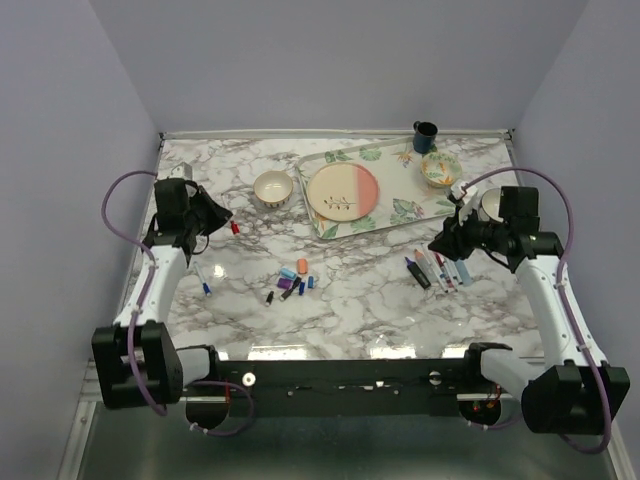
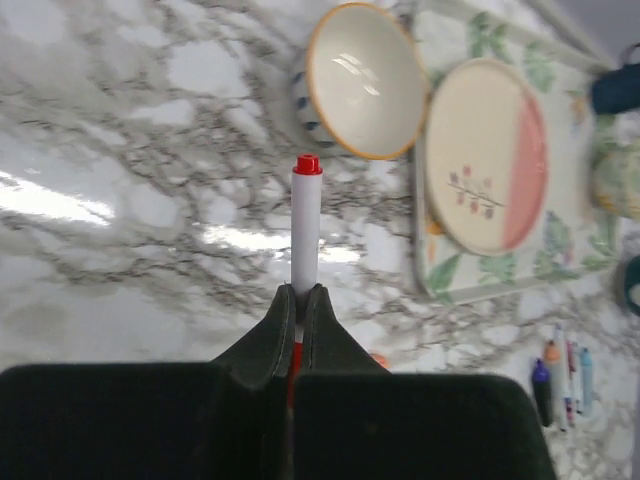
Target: Open the pen caps
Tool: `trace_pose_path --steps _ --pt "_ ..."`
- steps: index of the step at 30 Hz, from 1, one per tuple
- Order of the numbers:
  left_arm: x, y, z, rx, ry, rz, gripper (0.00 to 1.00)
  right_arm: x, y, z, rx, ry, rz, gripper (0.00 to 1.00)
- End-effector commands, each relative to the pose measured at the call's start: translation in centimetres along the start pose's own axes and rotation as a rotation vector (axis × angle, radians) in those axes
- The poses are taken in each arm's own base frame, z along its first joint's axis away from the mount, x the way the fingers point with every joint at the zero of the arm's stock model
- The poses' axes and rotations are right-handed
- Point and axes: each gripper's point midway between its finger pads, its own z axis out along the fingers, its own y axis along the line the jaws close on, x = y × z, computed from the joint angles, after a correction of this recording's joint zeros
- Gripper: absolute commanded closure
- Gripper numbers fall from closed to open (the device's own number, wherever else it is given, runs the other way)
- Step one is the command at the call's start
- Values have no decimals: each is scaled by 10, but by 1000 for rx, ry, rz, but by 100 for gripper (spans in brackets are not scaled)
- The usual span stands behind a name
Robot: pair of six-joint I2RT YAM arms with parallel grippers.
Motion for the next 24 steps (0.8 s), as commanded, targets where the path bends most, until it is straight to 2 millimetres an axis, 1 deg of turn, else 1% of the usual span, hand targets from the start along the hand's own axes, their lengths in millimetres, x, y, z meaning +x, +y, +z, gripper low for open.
trace_pose_path --steps 1,2,3,4,5,6,8,9,10,12,13,15,16,18,19,20,21,22,24 --pt "10 -86 -46 402 -97 -62 100 -21 31 -10 -94 -147 -114 60" --pt "16 -110 -57 486 -113 -37 100 -28 39 -15 -109 -187 -141 60" --pt "19 -121 -65 525 -122 -62 100 -29 43 -15 -118 -206 -153 59" --pt "25 -132 -78 569 -144 -51 100 -32 47 -17 -130 -226 -159 58" --pt "28 -140 -85 591 -154 -47 100 -37 55 -19 -164 -255 -166 57" --pt "39 -159 -95 648 -142 -34 100 -38 58 -19 -185 -269 -163 55" --pt "41 -171 -109 684 -186 -41 100 -39 65 -19 -232 -285 -150 54" --pt "44 -181 -117 725 -198 -37 100 -38 65 -17 -246 -280 -137 53" --pt "54 -192 -123 754 -192 -44 100 -37 66 -16 -257 -279 -127 52" --pt "65 -206 -129 799 -184 -35 100 -35 71 -13 -311 -274 -89 52" --pt "81 -218 -131 826 -144 -12 100 -35 73 -13 -331 -274 -80 52" --pt "90 -229 -132 849 -138 1 100 -36 79 -14 -373 -281 -69 52" --pt "107 -240 -132 870 -93 25 100 -36 80 -14 -386 -282 -60 51" --pt "118 -250 -132 887 -87 64 100 -37 83 -15 -401 -291 -67 51" --pt "127 -255 -127 885 -65 86 100 -37 84 -16 -405 -295 -72 50" --pt "140 -263 -130 907 -41 115 100 -38 85 -16 -412 -300 -73 48" --pt "144 -268 -130 916 -42 128 100 -37 86 -16 -418 -302 -71 48" --pt "152 -271 -125 913 -23 145 100 -38 87 -17 -419 -303 -72 48" --pt "163 -279 -128 934 -11 172 100 -38 87 -17 -423 -306 -79 48"
